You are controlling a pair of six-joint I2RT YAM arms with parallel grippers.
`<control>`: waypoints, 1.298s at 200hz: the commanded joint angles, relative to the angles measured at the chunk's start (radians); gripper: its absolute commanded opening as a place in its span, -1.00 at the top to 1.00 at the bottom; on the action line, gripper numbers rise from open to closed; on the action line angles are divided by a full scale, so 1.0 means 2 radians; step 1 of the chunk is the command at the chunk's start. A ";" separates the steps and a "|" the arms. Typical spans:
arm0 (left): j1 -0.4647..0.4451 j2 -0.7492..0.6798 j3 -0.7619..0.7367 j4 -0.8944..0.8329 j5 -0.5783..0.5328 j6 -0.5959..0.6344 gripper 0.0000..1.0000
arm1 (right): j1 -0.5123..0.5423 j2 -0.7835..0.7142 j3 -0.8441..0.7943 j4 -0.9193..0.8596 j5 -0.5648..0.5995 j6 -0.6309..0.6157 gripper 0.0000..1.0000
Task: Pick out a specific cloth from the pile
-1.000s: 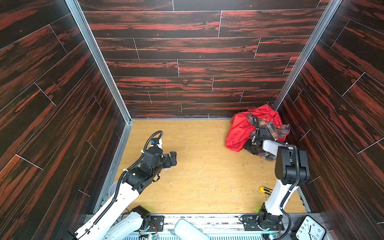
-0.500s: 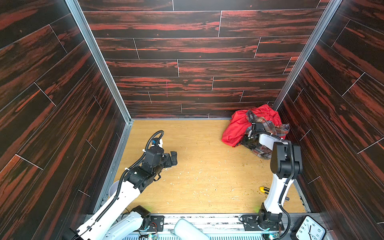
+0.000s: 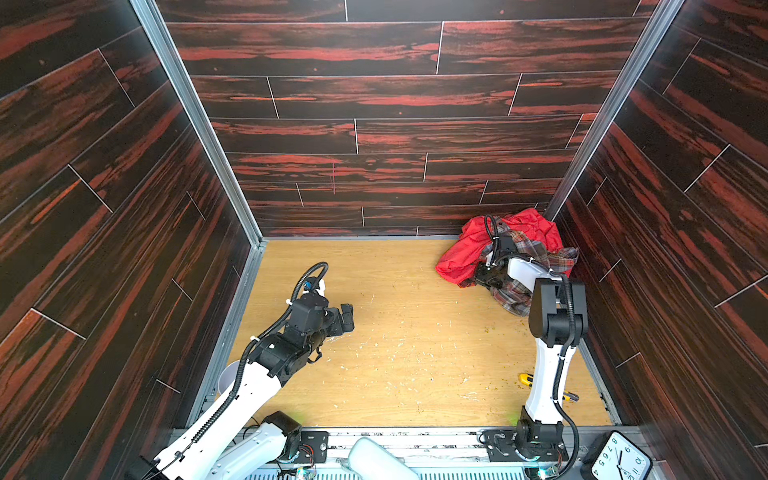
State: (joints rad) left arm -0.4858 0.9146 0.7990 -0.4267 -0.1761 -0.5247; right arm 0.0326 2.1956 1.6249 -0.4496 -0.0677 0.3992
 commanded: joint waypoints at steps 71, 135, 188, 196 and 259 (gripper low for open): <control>-0.002 -0.001 -0.021 0.021 0.004 -0.014 -0.98 | 0.003 -0.229 -0.041 -0.030 -0.006 -0.012 1.00; -0.001 -0.024 -0.038 0.022 0.000 -0.015 -0.97 | -0.026 -0.226 0.100 -0.131 -0.006 -0.009 1.00; -0.002 -0.055 -0.043 0.005 -0.022 -0.009 -0.98 | -0.068 -0.266 -0.025 -0.026 -0.095 0.017 1.00; -0.002 -0.058 -0.045 0.009 -0.027 -0.007 -0.98 | -0.068 -0.274 -0.019 -0.016 -0.112 0.023 1.00; -0.002 -0.026 -0.027 0.027 -0.004 -0.003 -0.98 | -0.074 -0.107 0.474 -0.250 -0.194 0.044 1.00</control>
State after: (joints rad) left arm -0.4858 0.8410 0.7177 -0.3664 -0.2031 -0.5373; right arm -0.1055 1.8484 2.2463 -0.7444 -0.3962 0.4789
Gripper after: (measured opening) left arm 0.988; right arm 0.075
